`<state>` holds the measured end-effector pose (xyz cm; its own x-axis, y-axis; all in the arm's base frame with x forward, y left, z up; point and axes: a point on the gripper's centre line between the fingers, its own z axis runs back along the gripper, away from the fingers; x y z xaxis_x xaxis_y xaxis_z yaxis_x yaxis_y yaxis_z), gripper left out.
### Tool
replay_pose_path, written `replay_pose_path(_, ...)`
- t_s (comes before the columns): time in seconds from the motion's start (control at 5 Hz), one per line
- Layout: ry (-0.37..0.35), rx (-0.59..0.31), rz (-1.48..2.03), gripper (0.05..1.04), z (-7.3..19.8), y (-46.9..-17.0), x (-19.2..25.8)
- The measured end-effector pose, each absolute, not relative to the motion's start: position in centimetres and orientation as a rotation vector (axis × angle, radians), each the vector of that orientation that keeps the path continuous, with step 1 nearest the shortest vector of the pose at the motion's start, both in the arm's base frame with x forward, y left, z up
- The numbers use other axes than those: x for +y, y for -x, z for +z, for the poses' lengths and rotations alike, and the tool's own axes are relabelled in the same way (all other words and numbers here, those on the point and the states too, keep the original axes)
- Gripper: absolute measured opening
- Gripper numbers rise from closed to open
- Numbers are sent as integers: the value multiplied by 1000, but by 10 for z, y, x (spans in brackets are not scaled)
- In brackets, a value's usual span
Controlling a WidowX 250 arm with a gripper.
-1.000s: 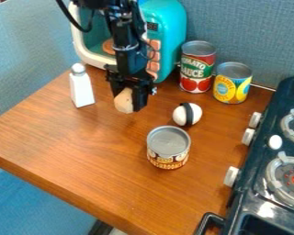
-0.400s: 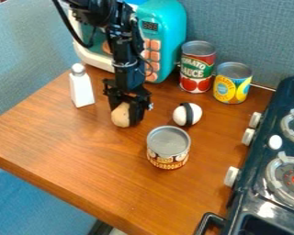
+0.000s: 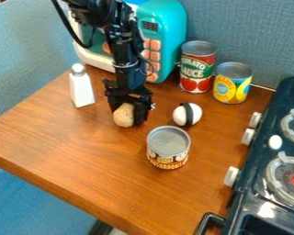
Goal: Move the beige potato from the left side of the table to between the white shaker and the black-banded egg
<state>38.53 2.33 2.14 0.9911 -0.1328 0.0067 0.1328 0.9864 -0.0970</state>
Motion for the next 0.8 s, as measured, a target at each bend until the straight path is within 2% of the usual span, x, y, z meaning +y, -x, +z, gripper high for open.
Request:
replay_pose_path(0.2,106,-51,-111,1006,39,-385,21)
replay_pose_path(0.6,88,-180,-91,1001,93,-378,20)
replay_pose_path(0.8,21,-190,-92,1001,118,-366,31)
